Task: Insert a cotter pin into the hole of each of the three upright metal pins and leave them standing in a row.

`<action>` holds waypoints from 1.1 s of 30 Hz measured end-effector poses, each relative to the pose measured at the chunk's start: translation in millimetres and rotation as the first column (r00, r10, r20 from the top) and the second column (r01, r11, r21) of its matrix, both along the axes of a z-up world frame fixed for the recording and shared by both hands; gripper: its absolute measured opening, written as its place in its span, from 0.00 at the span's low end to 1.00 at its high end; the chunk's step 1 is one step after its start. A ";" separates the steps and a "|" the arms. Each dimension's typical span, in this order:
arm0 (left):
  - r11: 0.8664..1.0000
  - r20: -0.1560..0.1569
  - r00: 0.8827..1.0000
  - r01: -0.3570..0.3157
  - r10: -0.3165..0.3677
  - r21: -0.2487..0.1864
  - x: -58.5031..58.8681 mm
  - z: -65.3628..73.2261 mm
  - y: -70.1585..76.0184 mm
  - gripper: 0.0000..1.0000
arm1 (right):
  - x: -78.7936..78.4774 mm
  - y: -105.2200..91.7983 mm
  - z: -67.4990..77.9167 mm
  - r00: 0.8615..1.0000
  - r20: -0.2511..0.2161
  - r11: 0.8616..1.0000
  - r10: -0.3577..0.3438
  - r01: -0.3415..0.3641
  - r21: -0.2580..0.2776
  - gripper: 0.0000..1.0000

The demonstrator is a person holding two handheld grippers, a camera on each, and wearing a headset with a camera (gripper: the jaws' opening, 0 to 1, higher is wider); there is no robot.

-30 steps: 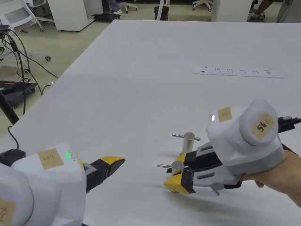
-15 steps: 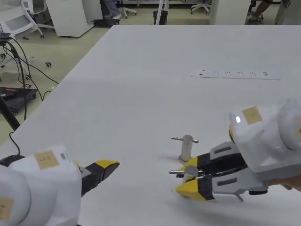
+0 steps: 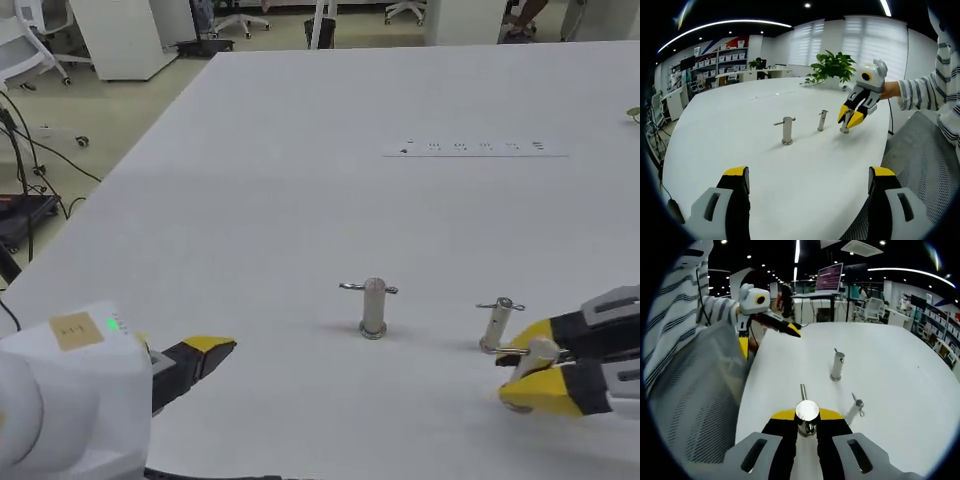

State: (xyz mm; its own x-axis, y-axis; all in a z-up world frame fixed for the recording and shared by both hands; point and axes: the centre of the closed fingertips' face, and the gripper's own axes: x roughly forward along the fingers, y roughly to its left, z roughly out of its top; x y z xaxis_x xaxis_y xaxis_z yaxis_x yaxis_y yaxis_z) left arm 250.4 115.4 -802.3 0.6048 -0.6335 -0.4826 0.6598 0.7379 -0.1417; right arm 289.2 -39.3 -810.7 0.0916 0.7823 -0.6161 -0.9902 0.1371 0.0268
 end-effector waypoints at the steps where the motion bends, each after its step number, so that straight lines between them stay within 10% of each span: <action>1: 1.000 -0.001 1.000 0.000 0.000 0.000 -0.3 0.2 -0.1 0.99 | 4.0 -9.2 -2.0 1.000 0.000 1.000 -0.018 0.018 -0.009 0.14; 16: 0.999 -0.010 0.999 -0.030 0.030 0.025 -1.0 5.9 4.3 0.99 | 54.1 -51.1 -6.1 0.993 0.009 0.993 -0.117 0.116 0.021 0.14; 33: 0.997 -0.027 0.997 -0.074 0.075 0.036 -6.3 6.9 0.3 0.99 | 68.3 -57.7 -28.6 0.998 0.025 0.998 -0.055 0.055 0.004 0.14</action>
State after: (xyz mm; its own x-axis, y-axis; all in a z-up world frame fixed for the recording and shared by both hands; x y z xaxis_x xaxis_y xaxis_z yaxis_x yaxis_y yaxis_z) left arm 244.1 115.7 -795.3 0.6355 -0.5696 -0.5212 0.5988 0.7898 -0.1330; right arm 357.4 -97.0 -839.3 0.1501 0.7779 -0.6103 -0.9815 0.1912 0.0024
